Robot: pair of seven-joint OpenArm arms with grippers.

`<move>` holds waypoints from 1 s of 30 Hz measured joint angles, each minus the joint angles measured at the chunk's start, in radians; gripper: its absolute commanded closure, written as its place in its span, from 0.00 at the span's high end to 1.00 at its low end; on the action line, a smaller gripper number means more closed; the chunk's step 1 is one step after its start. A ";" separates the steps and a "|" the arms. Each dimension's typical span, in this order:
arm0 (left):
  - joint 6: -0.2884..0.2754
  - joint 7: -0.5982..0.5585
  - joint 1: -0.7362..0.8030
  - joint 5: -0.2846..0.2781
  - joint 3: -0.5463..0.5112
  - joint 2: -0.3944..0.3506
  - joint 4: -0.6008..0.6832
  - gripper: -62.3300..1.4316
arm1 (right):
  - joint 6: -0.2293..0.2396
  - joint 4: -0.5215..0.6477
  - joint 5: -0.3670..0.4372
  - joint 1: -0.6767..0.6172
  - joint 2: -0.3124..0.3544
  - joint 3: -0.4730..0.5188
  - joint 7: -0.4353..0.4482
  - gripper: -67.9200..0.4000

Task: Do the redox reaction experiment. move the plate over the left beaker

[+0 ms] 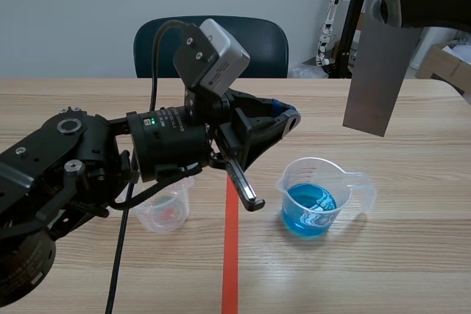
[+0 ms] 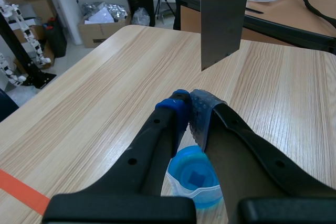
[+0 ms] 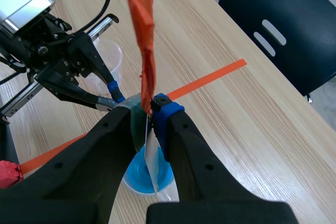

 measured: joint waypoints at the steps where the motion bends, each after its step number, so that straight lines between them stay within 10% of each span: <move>1: 0.000 0.000 0.000 0.000 0.000 0.000 0.000 0.05 | 0.000 0.000 -0.017 0.000 -0.012 0.000 0.000 0.01; 30: 0.000 -0.111 0.356 -0.105 -0.294 -0.100 0.291 0.05 | 0.019 -0.001 -0.285 0.017 -0.383 0.000 -0.035 0.01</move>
